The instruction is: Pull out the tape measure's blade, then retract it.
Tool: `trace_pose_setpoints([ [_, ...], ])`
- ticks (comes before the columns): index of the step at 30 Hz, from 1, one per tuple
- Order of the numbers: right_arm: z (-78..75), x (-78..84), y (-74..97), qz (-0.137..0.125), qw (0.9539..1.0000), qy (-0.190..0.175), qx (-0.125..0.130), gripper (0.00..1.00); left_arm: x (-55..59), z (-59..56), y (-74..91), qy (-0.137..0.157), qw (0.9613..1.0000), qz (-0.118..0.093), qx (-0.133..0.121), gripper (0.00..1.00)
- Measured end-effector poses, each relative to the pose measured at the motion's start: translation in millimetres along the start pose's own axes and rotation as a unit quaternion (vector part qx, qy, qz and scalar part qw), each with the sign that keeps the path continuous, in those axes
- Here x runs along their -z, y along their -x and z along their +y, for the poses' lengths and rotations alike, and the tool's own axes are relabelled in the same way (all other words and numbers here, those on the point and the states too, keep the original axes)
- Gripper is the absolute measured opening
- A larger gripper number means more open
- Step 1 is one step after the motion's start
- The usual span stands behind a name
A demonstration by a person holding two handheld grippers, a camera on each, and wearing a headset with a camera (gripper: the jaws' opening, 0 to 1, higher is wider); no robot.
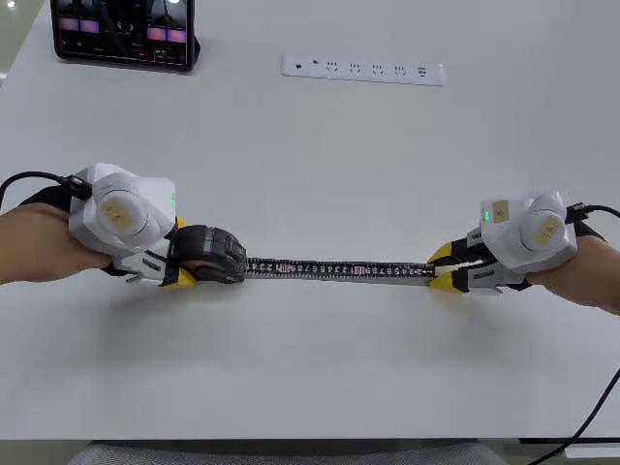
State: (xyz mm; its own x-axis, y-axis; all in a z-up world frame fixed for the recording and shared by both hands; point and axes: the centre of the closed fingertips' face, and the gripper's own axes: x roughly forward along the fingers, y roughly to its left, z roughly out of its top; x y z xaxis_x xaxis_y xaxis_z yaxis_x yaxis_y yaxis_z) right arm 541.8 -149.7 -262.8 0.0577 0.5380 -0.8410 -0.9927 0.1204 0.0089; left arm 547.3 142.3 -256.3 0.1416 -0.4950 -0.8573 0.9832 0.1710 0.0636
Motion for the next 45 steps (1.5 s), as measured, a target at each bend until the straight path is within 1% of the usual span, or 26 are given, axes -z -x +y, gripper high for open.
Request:
trace_pose_setpoints([
  [10, 0.1, 0.8, 0.9, 0.002, 1.0000, 0.001, 0.000, 0.12, -0.4, -0.6, -0.2, 0.001, 1.0000, 0.000, 0.000, 0.29],
  [13, -0.6, -1.5, 1.5, -0.006, 0.9999, -0.014, 0.002, 0.13, -0.6, -0.8, -0.1, 0.004, 1.0000, -0.001, 0.003, 0.30],
  [16, -2.2, -2.6, 1.6, -0.006, 0.9997, -0.023, 0.006, 0.18, 1.4, -1.7, -0.3, 0.008, 0.9999, 0.002, 0.006, 0.33],
  [19, -0.7, -2.7, 1.3, -0.006, 0.9997, -0.023, 0.004, 0.19, 4.4, -4.0, -0.7, 0.011, 0.9999, 0.006, 0.009, 0.37],
  [25, -0.5, -5.4, 2.0, -0.014, 0.9994, -0.031, 0.006, 0.20, 4.2, -3.9, -0.2, 0.021, 0.9998, 0.001, 0.005, 0.39],
  [30, -1.9, -14.2, 3.9, -0.035, 0.9971, -0.067, 0.010, 0.26, 0.9, -0.1, 3.5, 0.030, 0.9995, -0.010, -0.002, 0.43],
  [34, -0.1, -14.1, 2.5, -0.034, 0.9970, -0.070, 0.010, 0.28, 0.4, 0.2, 3.6, 0.031, 0.9994, -0.013, -0.002, 0.46],
  [39, -0.5, -17.1, 3.7, -0.043, 0.9960, -0.077, 0.017, 0.29, -1.4, 0.0, 8.1, 0.034, 0.9993, -0.017, -0.005, 0.46],
  [40, -1.3, -19.1, 4.8, -0.048, 0.9953, -0.080, 0.023, 0.29, -1.8, 0.5, 11.3, 0.038, 0.9990, -0.020, -0.008, 0.47],
  [43, -2.0, -26.3, 7.5, -0.068, 0.9927, -0.093, 0.036, 0.31, -5.5, 4.8, 20.5, 0.065, 0.9966, -0.044, -0.026, 0.49],
  [45, -1.6, -25.8, 6.9, -0.066, 0.9921, -0.097, 0.044, 0.31, -5.2, 4.7, 25.8, 0.067, 0.9960, -0.049, -0.032, 0.49],
])
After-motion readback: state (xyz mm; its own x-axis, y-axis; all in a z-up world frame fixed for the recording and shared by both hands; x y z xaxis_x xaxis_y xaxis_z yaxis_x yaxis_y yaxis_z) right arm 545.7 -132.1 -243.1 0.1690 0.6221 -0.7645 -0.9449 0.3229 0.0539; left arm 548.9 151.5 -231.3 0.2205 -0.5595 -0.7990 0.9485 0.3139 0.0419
